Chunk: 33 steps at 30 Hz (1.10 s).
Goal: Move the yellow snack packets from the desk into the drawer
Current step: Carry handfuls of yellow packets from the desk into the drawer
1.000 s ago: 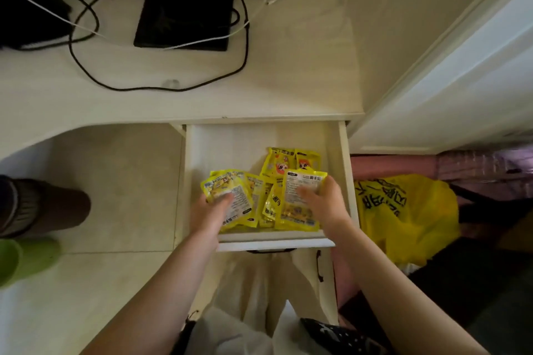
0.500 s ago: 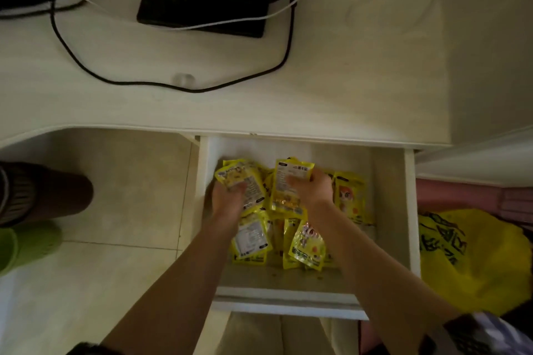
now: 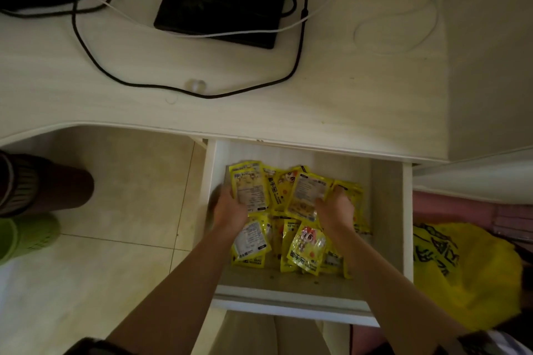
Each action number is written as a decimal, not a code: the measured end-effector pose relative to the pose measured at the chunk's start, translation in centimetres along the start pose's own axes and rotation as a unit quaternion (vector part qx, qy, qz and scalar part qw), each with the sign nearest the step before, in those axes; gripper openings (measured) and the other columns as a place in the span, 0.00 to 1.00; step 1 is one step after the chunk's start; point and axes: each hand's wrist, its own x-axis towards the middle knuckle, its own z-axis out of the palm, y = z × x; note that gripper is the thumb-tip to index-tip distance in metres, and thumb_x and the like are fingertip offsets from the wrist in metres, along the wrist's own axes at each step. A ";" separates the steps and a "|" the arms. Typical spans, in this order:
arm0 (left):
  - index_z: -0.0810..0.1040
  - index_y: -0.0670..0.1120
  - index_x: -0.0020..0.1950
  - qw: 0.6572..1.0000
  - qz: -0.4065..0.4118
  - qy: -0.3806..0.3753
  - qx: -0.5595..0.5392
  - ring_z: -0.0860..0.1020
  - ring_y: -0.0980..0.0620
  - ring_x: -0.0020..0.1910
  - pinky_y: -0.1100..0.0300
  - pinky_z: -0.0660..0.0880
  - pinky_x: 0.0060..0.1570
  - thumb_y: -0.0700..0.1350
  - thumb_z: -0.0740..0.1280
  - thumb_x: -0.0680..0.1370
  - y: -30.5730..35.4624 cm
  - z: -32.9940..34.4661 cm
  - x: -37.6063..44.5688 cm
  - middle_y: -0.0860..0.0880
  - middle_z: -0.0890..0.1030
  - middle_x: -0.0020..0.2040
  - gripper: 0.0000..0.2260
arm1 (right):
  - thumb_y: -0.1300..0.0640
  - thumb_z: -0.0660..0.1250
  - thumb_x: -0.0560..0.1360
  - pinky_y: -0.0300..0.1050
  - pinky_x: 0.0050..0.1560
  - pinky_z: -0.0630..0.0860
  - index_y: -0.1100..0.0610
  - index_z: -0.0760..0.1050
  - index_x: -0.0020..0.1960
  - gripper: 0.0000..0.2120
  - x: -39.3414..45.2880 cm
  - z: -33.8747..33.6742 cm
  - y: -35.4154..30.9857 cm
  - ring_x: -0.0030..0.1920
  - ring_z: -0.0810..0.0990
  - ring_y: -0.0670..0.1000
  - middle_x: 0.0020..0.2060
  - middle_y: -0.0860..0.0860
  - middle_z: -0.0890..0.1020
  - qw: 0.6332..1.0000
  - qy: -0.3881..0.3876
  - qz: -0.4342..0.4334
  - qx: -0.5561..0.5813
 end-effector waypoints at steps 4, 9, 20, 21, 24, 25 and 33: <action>0.73 0.48 0.64 0.999 0.030 -0.011 0.041 0.79 0.50 0.49 0.58 0.75 0.42 0.48 0.66 0.78 0.1 -1.0 -2.6 0.48 0.80 0.58 0.15 | 0.59 0.60 0.78 0.38 0.30 0.66 0.62 0.68 0.63 0.15 -2.0 -1.9 1.3 0.44 0.76 0.56 0.55 0.59 0.78 1.000 -0.014 -0.013 -0.002; 0.74 0.43 0.63 0.996 0.064 0.010 0.053 0.76 0.55 0.45 0.64 0.69 0.40 0.39 0.66 0.77 0.0 -2.4 -6.8 0.46 0.78 0.61 0.14 | 0.62 0.59 0.77 0.43 0.40 0.72 0.61 0.67 0.65 0.16 -5.8 -4.1 1.8 0.44 0.74 0.54 0.58 0.58 0.77 0.996 -0.040 -0.074 -0.023; 0.78 0.42 0.59 0.983 0.120 0.140 -0.022 0.81 0.45 0.49 0.63 0.71 0.47 0.40 0.66 0.77 -6.2 -5.1 -17.8 0.43 0.83 0.50 0.11 | 0.56 0.59 0.79 0.47 0.38 0.78 0.57 0.67 0.68 0.17 -15.5 -4.5 3.4 0.42 0.81 0.54 0.55 0.55 0.79 0.953 -0.095 -0.263 -0.115; 0.78 0.43 0.59 0.982 0.115 0.149 -0.030 0.81 0.46 0.50 0.62 0.71 0.47 0.41 0.65 0.77 -7.0 -5.3 -18.7 0.44 0.83 0.50 0.11 | 0.56 0.59 0.79 0.47 0.43 0.78 0.56 0.67 0.67 0.17 -16.2 -4.2 3.5 0.48 0.80 0.55 0.57 0.55 0.79 0.947 -0.101 -0.277 -0.130; 0.77 0.46 0.59 0.979 0.093 0.176 -0.039 0.79 0.46 0.51 0.58 0.74 0.51 0.41 0.63 0.78 -9.7 -6.1 -21.0 0.46 0.82 0.49 0.11 | 0.55 0.58 0.79 0.48 0.51 0.77 0.56 0.67 0.68 0.18 -18.4 -3.3 3.2 0.57 0.77 0.56 0.61 0.54 0.77 0.924 -0.122 -0.317 -0.173; 0.77 0.46 0.59 0.977 0.089 0.187 -0.041 0.79 0.46 0.51 0.56 0.74 0.52 0.41 0.63 0.78 -10.6 -6.5 -21.8 0.47 0.82 0.48 0.10 | 0.55 0.58 0.79 0.49 0.52 0.77 0.56 0.67 0.67 0.17 -19.2 -2.9 2.9 0.57 0.77 0.55 0.61 0.53 0.77 0.916 -0.127 -0.334 -0.183; 0.76 0.50 0.59 0.962 0.034 0.266 -0.059 0.78 0.52 0.51 0.61 0.72 0.46 0.44 0.62 0.79 -17.2 -10.7 -25.2 0.49 0.80 0.51 0.10 | 0.58 0.59 0.79 0.49 0.58 0.73 0.57 0.68 0.66 0.16 -25.0 2.5 -0.4 0.61 0.75 0.55 0.61 0.54 0.76 0.840 -0.172 -0.454 -0.243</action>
